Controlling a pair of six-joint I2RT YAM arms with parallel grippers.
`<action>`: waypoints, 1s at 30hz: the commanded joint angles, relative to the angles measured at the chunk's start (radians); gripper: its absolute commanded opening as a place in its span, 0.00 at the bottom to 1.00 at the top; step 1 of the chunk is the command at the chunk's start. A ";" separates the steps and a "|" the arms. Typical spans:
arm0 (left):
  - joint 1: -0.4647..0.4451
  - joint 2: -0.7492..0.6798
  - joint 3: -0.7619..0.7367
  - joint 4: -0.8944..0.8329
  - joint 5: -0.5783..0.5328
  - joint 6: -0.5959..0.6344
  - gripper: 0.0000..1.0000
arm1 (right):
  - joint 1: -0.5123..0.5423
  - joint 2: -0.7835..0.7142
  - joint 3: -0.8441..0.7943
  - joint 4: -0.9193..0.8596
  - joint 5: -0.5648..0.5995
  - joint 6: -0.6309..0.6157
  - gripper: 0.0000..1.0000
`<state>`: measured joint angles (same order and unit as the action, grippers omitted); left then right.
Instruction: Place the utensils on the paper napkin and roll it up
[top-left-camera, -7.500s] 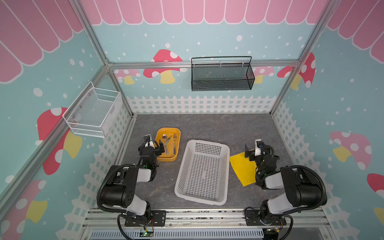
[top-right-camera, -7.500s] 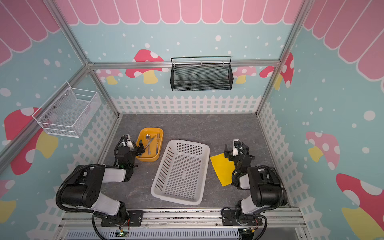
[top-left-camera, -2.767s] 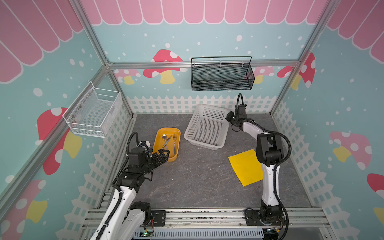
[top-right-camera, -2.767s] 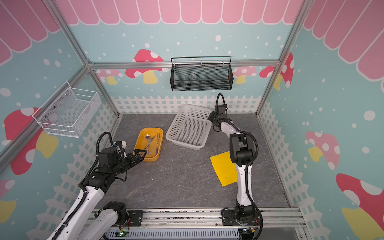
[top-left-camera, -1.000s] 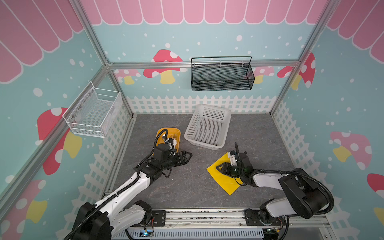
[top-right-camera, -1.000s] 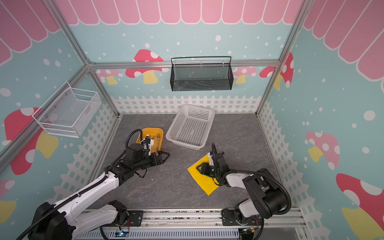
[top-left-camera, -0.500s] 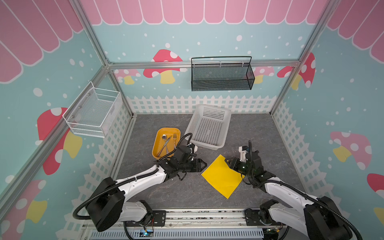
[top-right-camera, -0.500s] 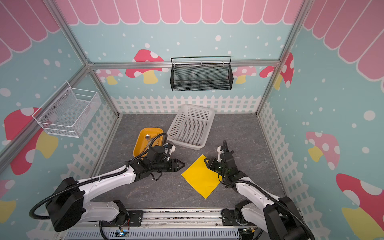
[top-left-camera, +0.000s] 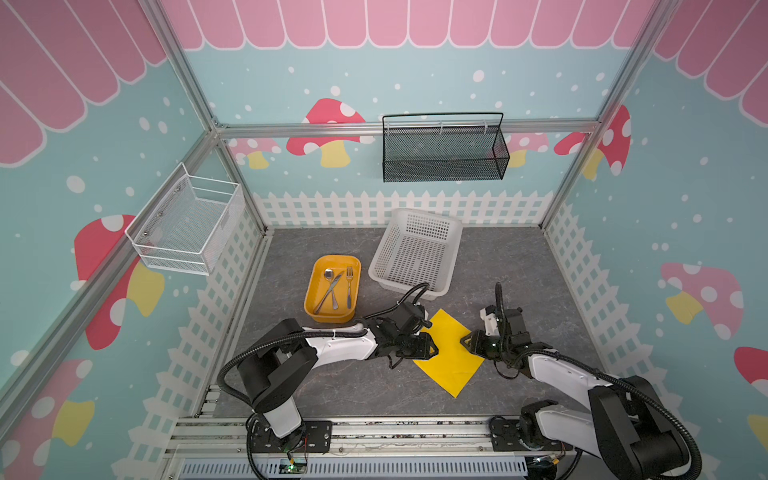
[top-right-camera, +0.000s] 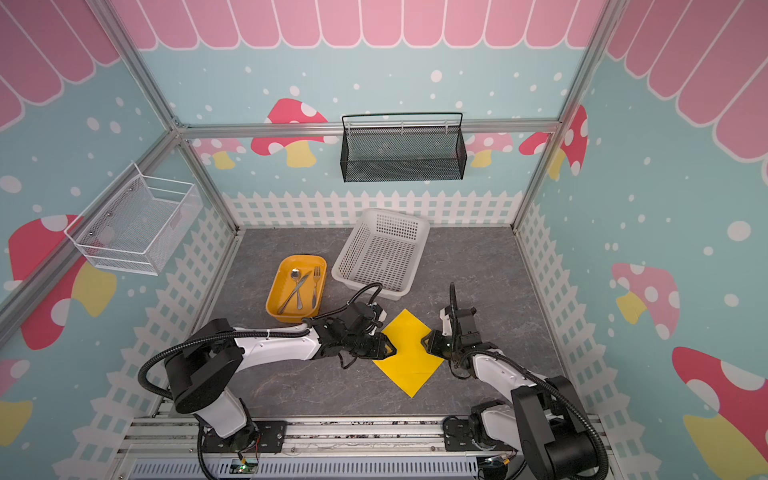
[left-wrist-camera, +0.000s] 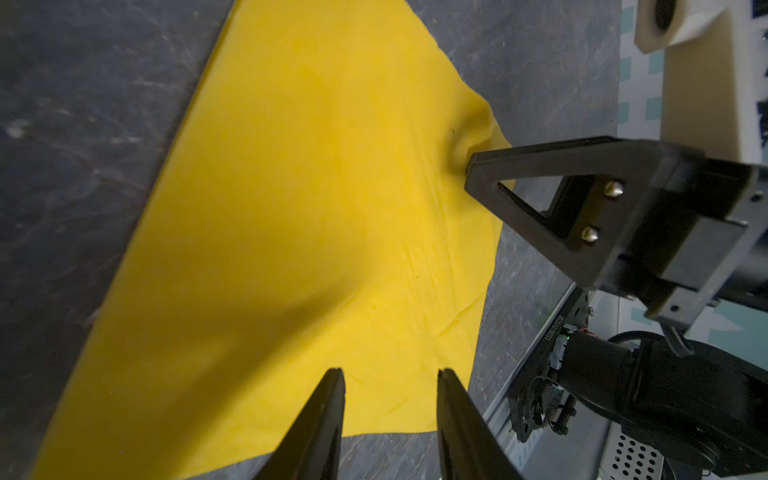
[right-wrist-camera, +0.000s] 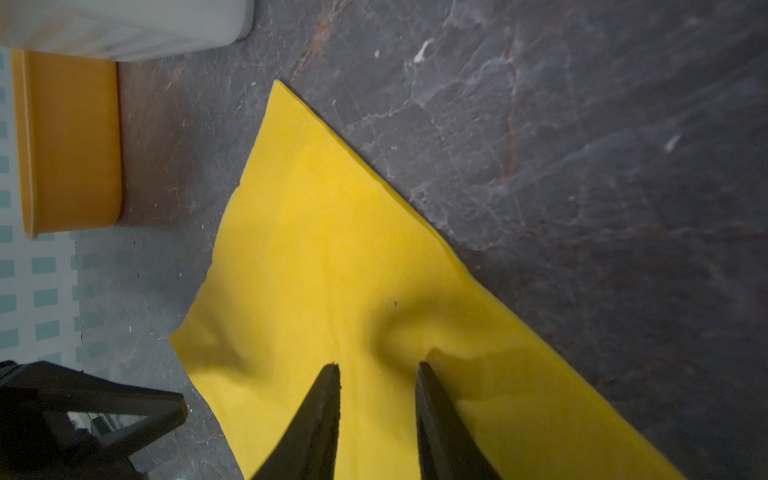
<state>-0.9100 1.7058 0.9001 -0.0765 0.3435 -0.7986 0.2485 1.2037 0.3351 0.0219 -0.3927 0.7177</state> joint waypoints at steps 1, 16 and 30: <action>0.009 0.003 -0.038 0.008 -0.038 -0.028 0.40 | -0.003 0.028 0.017 -0.031 -0.049 -0.064 0.35; 0.167 -0.069 -0.221 0.024 -0.056 0.004 0.40 | 0.070 0.057 0.048 -0.012 -0.230 -0.049 0.44; 0.256 -0.176 -0.315 -0.009 -0.133 -0.007 0.40 | 0.160 0.116 0.113 0.041 -0.195 -0.012 0.44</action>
<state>-0.6674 1.5307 0.6174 -0.0162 0.2710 -0.8005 0.3782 1.2995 0.4160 0.0254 -0.5785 0.6888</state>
